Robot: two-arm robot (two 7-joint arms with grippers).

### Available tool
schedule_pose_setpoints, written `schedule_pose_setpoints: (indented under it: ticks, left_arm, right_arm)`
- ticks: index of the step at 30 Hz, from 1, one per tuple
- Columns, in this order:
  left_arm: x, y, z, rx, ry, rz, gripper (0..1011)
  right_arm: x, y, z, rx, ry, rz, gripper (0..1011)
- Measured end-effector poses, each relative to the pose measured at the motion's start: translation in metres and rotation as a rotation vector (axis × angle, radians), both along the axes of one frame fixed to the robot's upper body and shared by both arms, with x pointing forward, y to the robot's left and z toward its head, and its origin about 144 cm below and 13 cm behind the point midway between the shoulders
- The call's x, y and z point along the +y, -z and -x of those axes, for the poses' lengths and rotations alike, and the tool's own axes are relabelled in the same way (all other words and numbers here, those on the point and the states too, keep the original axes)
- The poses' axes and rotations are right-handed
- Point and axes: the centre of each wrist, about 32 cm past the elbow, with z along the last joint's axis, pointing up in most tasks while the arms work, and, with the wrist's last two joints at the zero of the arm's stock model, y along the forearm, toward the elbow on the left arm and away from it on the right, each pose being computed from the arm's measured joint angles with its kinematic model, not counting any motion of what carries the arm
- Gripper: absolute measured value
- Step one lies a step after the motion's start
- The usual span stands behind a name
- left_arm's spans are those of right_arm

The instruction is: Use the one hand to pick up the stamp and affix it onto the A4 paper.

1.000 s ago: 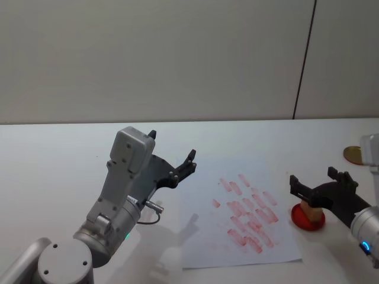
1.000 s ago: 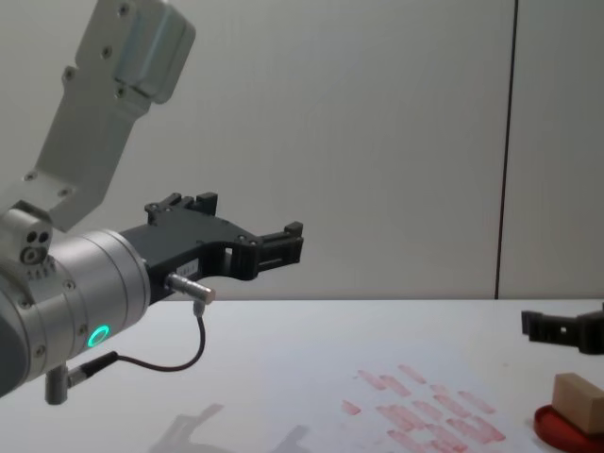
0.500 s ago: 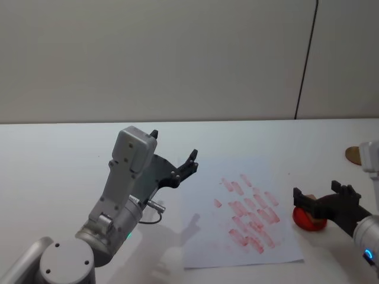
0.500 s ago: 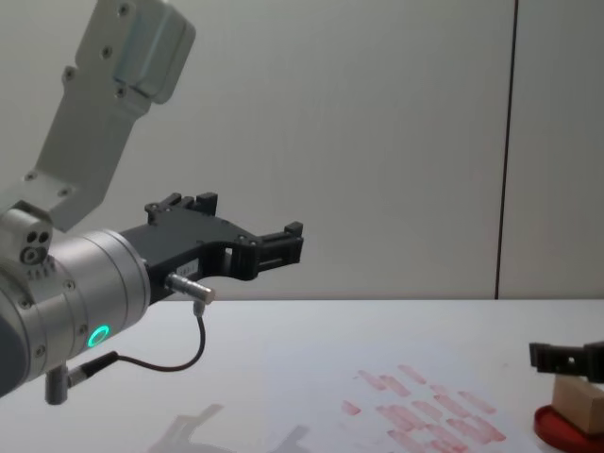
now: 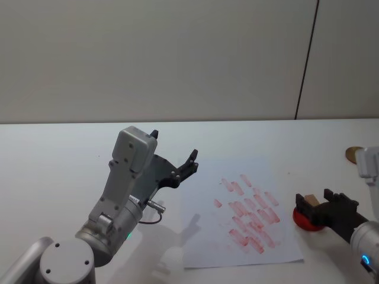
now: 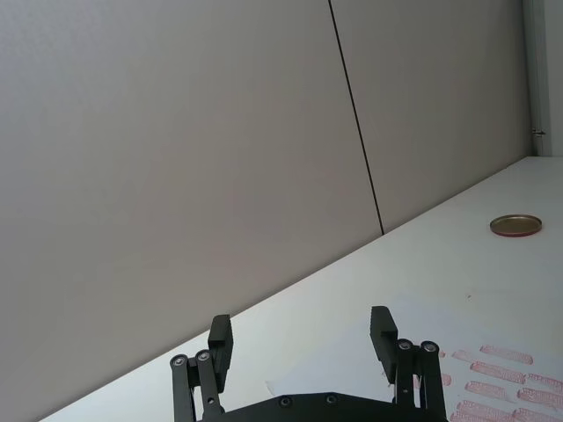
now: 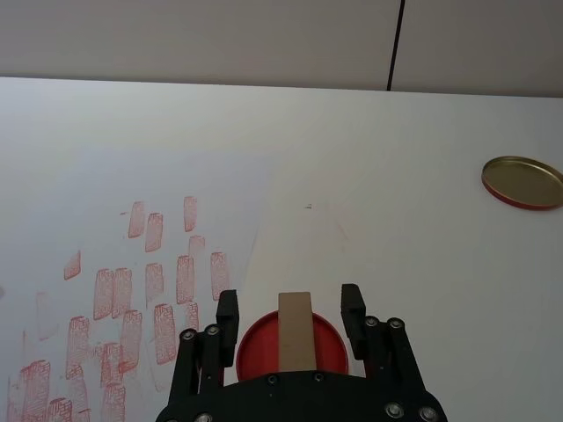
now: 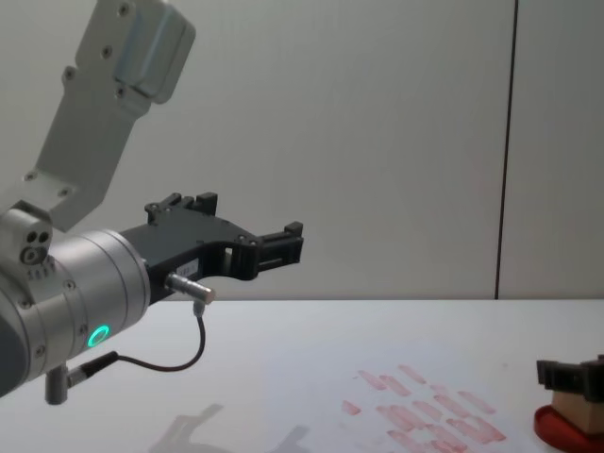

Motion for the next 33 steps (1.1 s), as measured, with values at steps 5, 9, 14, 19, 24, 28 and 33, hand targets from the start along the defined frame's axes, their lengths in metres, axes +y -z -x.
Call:
schedule_pose_setpoints:
  ticks: [5, 9, 14, 19, 24, 28, 33]
  left_arm:
    - [0.0, 0.0, 0.0, 0.0, 0.0, 0.0, 993]
    - [0.0, 0.0, 0.0, 0.0, 0.0, 0.0, 993]
    - [0.0, 0.0, 0.0, 0.0, 0.0, 0.0, 993]
    - [0.0, 0.0, 0.0, 0.0, 0.0, 0.0, 993]
    - [0.0, 0.0, 0.0, 0.0, 0.0, 0.0, 993]
    - [0.0, 0.0, 0.0, 0.0, 0.0, 0.0, 993]
    - [0.0, 0.0, 0.0, 0.0, 0.0, 0.0, 993]
  right_arm:
    - [0.002, 0.0016, -0.0009, 0.005, -0.001, 0.007, 589]
    - [0.0031, 0.0024, -0.0019, 0.009, 0.001, 0.012, 460]
    - [0.0043, 0.0034, -0.0031, 0.017, 0.005, 0.023, 303]
    - [0.0048, 0.0042, -0.0041, 0.027, 0.011, 0.036, 205]
    - [0.005, 0.0052, -0.0055, 0.037, 0.02, 0.051, 205]
    - [0.0051, 0.0056, -0.0065, 0.043, 0.024, 0.06, 205]
    - [0.0052, 0.0059, -0.0077, 0.047, 0.028, 0.067, 205]
